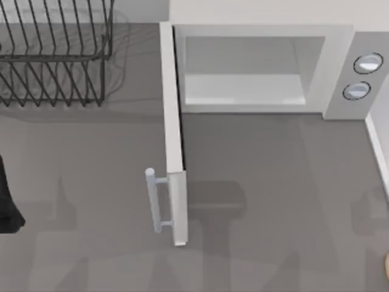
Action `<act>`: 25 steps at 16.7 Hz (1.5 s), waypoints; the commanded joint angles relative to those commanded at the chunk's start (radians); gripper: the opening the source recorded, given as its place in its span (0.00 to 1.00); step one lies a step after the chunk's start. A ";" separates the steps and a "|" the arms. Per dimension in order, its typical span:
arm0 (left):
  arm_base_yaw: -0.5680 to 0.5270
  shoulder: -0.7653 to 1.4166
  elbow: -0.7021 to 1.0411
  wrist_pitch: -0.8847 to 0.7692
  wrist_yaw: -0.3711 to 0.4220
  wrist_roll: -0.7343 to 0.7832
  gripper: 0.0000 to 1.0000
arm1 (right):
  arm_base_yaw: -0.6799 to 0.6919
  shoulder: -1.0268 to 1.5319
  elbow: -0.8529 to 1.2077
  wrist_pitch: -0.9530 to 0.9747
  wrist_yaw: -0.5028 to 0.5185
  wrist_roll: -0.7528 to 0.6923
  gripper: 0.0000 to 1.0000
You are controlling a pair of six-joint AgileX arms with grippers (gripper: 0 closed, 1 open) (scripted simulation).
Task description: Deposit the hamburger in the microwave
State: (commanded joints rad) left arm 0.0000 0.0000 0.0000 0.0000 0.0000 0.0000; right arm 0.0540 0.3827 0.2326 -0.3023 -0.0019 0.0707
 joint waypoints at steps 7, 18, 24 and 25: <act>0.000 0.000 0.000 0.000 0.000 0.000 1.00 | 0.067 0.583 0.299 -0.422 0.006 0.093 1.00; 0.000 0.000 0.000 0.000 0.000 0.000 1.00 | 0.112 0.935 0.506 -0.688 0.003 0.158 1.00; 0.000 0.000 0.000 0.000 0.000 0.000 1.00 | 0.110 0.972 0.463 -0.612 0.003 0.157 1.00; 0.000 0.000 0.000 0.000 0.000 0.000 1.00 | 0.111 0.994 0.443 -0.568 0.003 0.157 1.00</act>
State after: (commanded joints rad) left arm 0.0000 0.0000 0.0000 0.0000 0.0000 0.0000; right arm 0.1651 1.3762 0.6752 -0.8704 0.0012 0.2279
